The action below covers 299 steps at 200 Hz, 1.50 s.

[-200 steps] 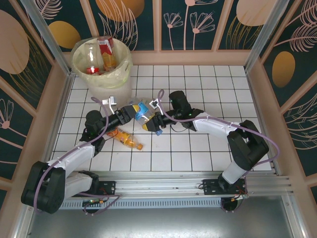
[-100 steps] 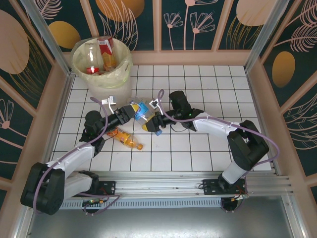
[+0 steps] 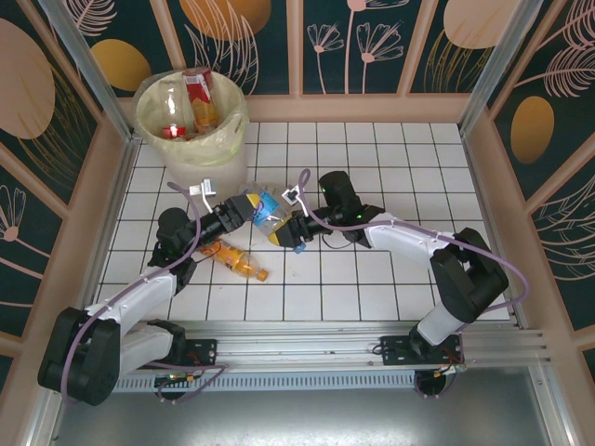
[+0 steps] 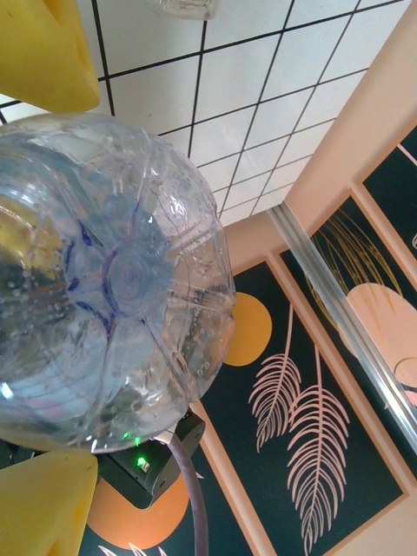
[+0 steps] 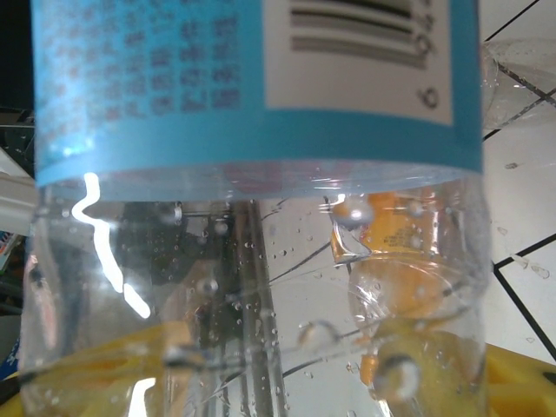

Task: Put the plastic bottles in the bin

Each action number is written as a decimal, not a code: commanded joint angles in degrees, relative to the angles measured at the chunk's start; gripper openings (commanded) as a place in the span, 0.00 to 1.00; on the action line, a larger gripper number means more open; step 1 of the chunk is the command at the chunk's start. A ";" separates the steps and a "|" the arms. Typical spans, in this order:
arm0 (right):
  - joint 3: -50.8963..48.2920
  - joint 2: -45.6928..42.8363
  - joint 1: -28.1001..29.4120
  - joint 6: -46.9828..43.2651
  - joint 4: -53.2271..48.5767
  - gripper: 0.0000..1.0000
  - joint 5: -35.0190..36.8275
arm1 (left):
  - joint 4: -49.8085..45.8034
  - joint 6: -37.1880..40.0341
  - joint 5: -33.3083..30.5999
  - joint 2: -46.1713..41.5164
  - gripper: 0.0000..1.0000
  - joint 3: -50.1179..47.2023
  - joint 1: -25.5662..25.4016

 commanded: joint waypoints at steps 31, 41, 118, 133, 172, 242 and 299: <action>-0.31 -0.88 0.69 -0.88 1.38 0.58 -3.37 | 3.43 -0.37 -0.01 -0.09 0.99 1.23 -0.33; -0.21 -0.68 0.87 -0.98 1.20 0.58 -3.44 | 3.43 -0.44 0.06 -0.07 0.99 1.17 -0.34; 0.04 -0.38 1.13 -1.62 -0.04 0.63 -1.13 | 2.60 -0.35 -0.39 -1.05 0.81 1.28 -0.39; -0.01 -0.42 1.12 -1.61 -0.04 0.70 -0.50 | 2.33 -0.42 -0.44 -1.45 0.78 1.41 -0.41; -1.16 -3.16 0.58 -2.02 -0.63 0.89 1.00 | -6.55 3.02 -3.17 -4.50 0.77 4.79 -0.37; -6.94 -18.30 -4.69 -3.62 -6.78 0.97 7.76 | -36.72 20.46 -14.33 -6.17 0.76 24.45 -0.33; -6.55 -27.19 -3.96 -3.70 -9.84 0.96 20.63 | -57.72 40.42 -30.94 4.12 0.75 56.74 -0.14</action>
